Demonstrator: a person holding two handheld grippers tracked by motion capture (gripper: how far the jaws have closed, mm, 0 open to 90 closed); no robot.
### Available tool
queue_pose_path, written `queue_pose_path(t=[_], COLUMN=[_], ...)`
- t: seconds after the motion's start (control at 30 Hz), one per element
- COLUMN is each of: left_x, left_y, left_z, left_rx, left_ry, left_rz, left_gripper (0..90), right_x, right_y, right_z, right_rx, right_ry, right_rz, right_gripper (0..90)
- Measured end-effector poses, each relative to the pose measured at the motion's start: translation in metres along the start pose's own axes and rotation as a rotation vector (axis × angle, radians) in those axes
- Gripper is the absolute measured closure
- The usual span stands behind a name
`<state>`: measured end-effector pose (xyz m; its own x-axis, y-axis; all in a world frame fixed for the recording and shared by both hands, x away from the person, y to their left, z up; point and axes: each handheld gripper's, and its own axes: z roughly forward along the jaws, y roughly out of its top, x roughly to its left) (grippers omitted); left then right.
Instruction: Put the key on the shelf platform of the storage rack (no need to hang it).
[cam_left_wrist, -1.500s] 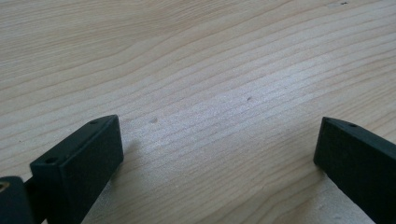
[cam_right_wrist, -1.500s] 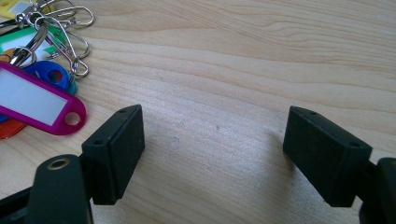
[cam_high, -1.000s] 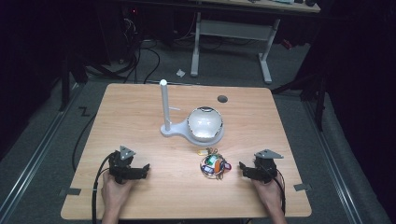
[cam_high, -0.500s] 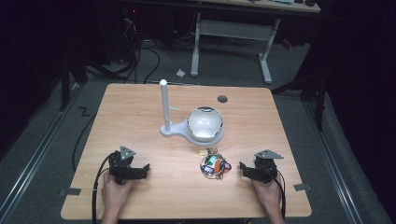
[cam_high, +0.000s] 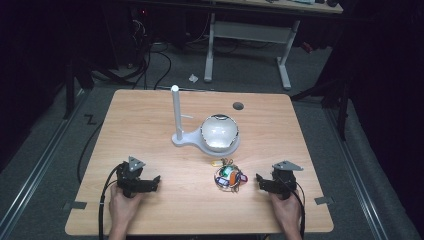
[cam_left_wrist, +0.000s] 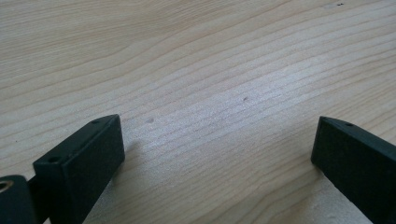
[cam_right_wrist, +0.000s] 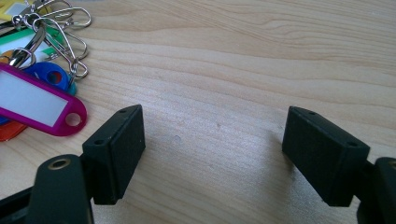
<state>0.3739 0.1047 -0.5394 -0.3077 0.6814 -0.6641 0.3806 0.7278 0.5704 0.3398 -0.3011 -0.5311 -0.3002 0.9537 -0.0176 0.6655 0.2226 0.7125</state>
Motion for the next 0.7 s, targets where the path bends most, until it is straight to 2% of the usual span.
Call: queue_pose_path(t=[0.27,0.4,0.7], left_x=[0.000,0.000,0.000], left_y=[0.000,0.000,0.000], left_z=[0.000,0.000,0.000], left_rx=[0.000,0.000,0.001], left_ry=[-0.001,0.000,0.000], left_rz=[0.000,-0.001,-0.001], left_gripper=[2.9,3.0,3.0], right_x=[0.003,0.005,0.009], right_y=[0.001,0.002,0.004], right_z=[-0.001,-0.003,-0.010], right_rx=[0.014,0.018,0.003], right_ry=[-0.017,-0.001,0.033], right_rz=[0.019,0.001,-0.011], right_gripper=[23.3,31.0,34.7])
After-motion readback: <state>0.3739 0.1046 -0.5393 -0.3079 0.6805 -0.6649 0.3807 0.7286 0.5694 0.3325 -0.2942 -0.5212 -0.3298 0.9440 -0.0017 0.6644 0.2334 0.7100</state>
